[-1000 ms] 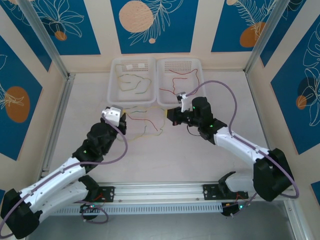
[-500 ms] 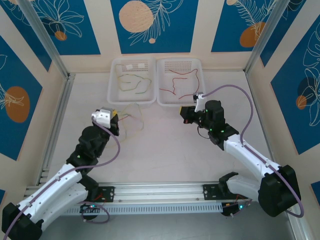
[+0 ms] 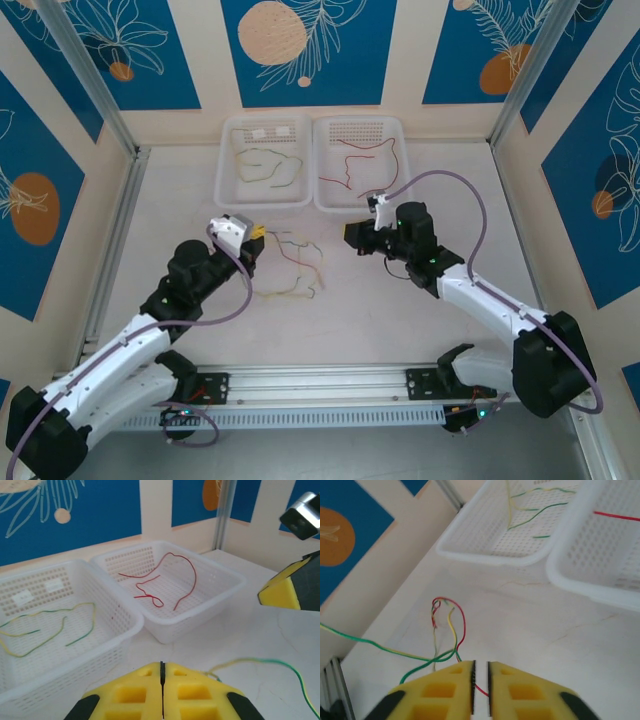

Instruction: Untangle the cables

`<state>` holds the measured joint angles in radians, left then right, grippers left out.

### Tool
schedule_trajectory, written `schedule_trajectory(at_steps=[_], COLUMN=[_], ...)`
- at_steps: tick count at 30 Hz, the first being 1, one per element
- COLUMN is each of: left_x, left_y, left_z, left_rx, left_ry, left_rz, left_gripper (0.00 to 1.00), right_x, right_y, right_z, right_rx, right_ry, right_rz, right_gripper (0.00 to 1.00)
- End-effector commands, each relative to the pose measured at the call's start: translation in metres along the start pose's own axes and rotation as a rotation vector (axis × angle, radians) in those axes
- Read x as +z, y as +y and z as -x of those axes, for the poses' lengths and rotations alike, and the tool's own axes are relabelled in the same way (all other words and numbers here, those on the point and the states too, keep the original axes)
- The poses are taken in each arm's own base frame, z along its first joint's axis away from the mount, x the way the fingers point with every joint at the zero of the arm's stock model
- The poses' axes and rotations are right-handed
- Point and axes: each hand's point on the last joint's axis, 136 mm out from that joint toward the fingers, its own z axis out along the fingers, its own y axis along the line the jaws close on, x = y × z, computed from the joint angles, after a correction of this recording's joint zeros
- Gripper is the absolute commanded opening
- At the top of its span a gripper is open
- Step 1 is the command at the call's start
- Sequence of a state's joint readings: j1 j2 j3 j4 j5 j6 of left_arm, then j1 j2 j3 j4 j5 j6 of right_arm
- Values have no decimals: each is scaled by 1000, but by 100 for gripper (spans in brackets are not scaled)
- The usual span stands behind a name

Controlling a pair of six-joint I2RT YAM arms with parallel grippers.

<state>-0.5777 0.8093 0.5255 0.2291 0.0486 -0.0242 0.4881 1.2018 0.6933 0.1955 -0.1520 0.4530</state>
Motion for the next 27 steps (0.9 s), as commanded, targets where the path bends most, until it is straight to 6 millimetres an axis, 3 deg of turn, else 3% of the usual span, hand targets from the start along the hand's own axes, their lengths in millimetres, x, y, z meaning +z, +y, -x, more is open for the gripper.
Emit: schedule_trajectory(at_steps=[1, 2, 6, 14, 22, 27], left_x=[0, 2, 5, 6, 3, 4], left_y=[-13, -15, -17, -16, -9, -10], left_z=[26, 26, 25, 20, 18, 18], left_rx=[2, 3, 4, 0, 4, 5], left_ry=[-75, -73, -64, -55, -57, -56], left_rz=[-83, -96, -108, -98, -62, -63], left_gripper=[0, 0, 0, 0, 0, 0], right_x=[10, 13, 24, 40, 46, 47], right_y=[14, 13, 22, 51, 41, 43], right_z=[3, 2, -8, -38, -63, -65], right_rx=[-36, -27, -45, -88, -51, -48], right_ry=[19, 31, 73, 219, 315, 328], right_rz=[69, 70, 139, 302, 255, 262], right_gripper=[24, 26, 49, 61, 62, 47])
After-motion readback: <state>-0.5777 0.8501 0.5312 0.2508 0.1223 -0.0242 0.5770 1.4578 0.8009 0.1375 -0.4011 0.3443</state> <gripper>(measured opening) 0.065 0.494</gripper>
